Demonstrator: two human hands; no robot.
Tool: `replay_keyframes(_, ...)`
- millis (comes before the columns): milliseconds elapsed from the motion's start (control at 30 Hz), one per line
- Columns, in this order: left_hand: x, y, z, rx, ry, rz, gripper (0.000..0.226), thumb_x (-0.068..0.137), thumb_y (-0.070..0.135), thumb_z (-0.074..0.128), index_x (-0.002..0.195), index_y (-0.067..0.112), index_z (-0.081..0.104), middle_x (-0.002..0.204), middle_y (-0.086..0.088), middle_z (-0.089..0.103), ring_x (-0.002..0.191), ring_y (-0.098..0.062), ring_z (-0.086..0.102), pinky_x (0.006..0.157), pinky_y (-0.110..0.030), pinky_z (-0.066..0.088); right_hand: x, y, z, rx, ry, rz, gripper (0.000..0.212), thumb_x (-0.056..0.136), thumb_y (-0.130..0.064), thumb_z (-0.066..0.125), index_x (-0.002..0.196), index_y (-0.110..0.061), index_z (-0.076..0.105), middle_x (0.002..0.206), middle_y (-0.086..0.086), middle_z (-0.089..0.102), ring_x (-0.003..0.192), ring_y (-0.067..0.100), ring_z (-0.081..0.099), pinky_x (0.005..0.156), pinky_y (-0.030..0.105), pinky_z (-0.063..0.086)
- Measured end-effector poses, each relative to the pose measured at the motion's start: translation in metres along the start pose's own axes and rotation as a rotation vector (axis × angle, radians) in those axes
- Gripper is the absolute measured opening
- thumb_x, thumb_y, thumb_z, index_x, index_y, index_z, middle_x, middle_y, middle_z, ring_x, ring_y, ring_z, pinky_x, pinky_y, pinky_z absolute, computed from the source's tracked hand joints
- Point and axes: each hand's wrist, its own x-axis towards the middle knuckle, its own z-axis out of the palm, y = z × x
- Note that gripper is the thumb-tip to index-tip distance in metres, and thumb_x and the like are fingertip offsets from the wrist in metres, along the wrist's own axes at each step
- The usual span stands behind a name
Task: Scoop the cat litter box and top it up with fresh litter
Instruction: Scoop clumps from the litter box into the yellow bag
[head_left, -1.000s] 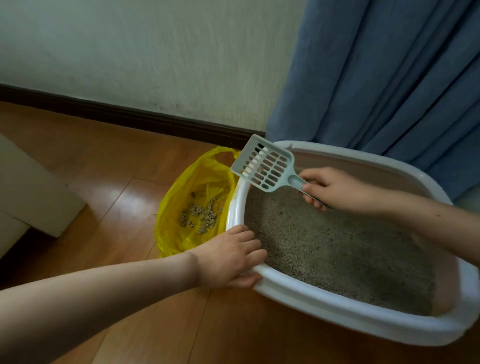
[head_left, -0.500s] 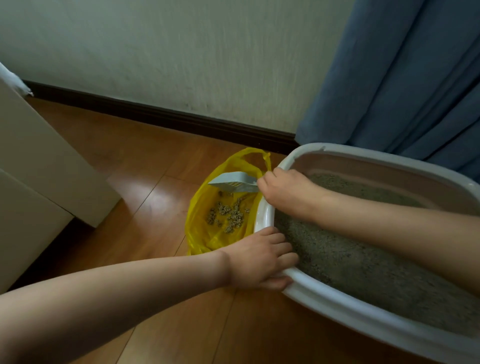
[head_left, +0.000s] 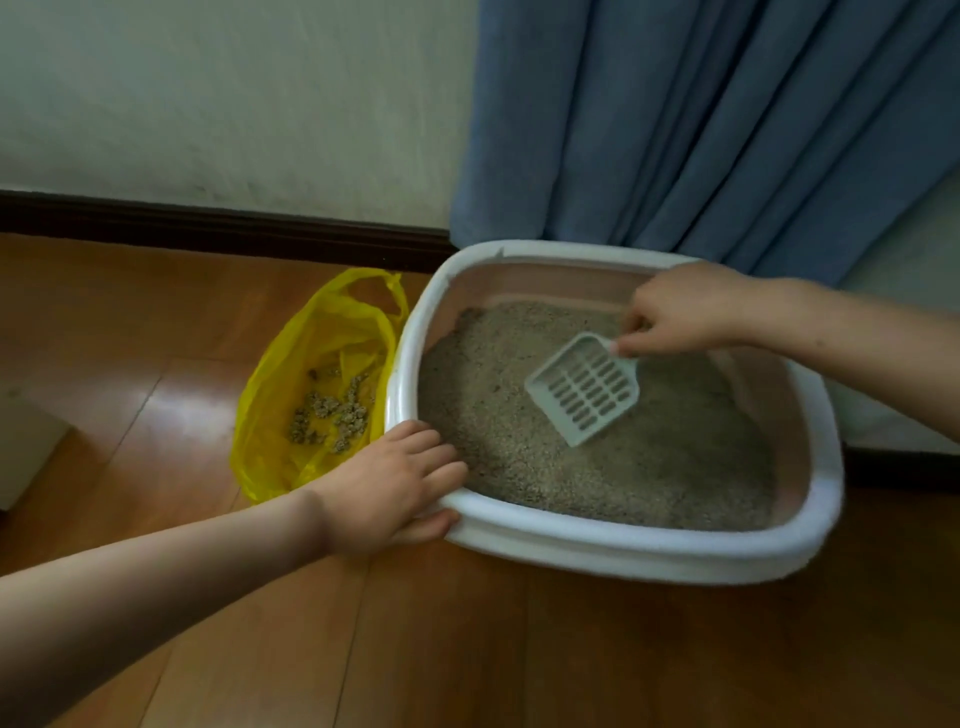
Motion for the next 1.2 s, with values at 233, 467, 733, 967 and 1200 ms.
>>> replay_keyframes(233,0.003,0.003,-0.003,0.003,-0.025,-0.009,0.027,0.096,0.043,0.048,0.092,0.017,0.055,0.087,-0.001,0.055,0.081,-0.023,0.051,0.086,-0.035,0.04,0.034,-0.032,0.036,-0.041,-0.196,-0.199,0.046,0.09,-0.06,0.048,0.065,-0.022,0.054,0.06,-0.008,0.048,0.053,0.009,0.043,0.069,0.023,0.043)
replay_keyframes(467,0.003,0.004,-0.006,0.02,-0.053,-0.02,0.028,0.096,0.042,0.046,0.092,0.016,0.054,0.086,0.0,0.054,0.08,-0.023,0.05,0.087,-0.034,0.039,0.067,-0.019,-0.018,-0.449,0.13,-0.029,0.038,0.093,-0.054,0.047,0.071,-0.024,0.054,0.068,-0.008,0.054,0.07,0.012,0.051,0.113,0.048,0.015)
replay_keyframes(733,0.003,0.006,-0.008,0.007,-0.086,-0.033,0.025,0.097,0.044,0.045,0.096,0.02,0.052,0.088,0.001,0.056,0.082,-0.02,0.052,0.09,-0.032,0.036,0.08,-0.082,-0.001,-0.085,0.044,-0.229,0.045,0.09,-0.06,0.047,0.079,-0.021,0.067,0.07,-0.008,0.06,0.071,0.007,0.056,0.111,0.05,0.015)
replay_keyframes(967,0.004,0.006,-0.009,0.002,-0.099,-0.044,0.025,0.097,0.043,0.046,0.094,0.019,0.051,0.087,0.001,0.054,0.081,-0.021,0.05,0.089,-0.033,0.037,0.097,-0.036,-0.025,-0.286,0.12,0.015,0.034,0.092,-0.053,0.05,0.084,-0.021,0.055,0.069,-0.007,0.045,0.071,0.013,0.047,0.096,0.04,0.034)
replay_keyframes(1200,0.001,0.003,-0.005,-0.011,-0.067,-0.031,0.031,0.099,0.044,0.038,0.094,0.018,0.054,0.087,0.001,0.054,0.081,-0.021,0.05,0.087,-0.034,0.039,0.06,-0.002,-0.015,-0.28,0.017,-0.171,0.041,0.083,-0.062,0.057,0.067,-0.025,0.063,0.064,-0.01,0.06,0.066,0.007,0.05,0.104,0.044,0.031)
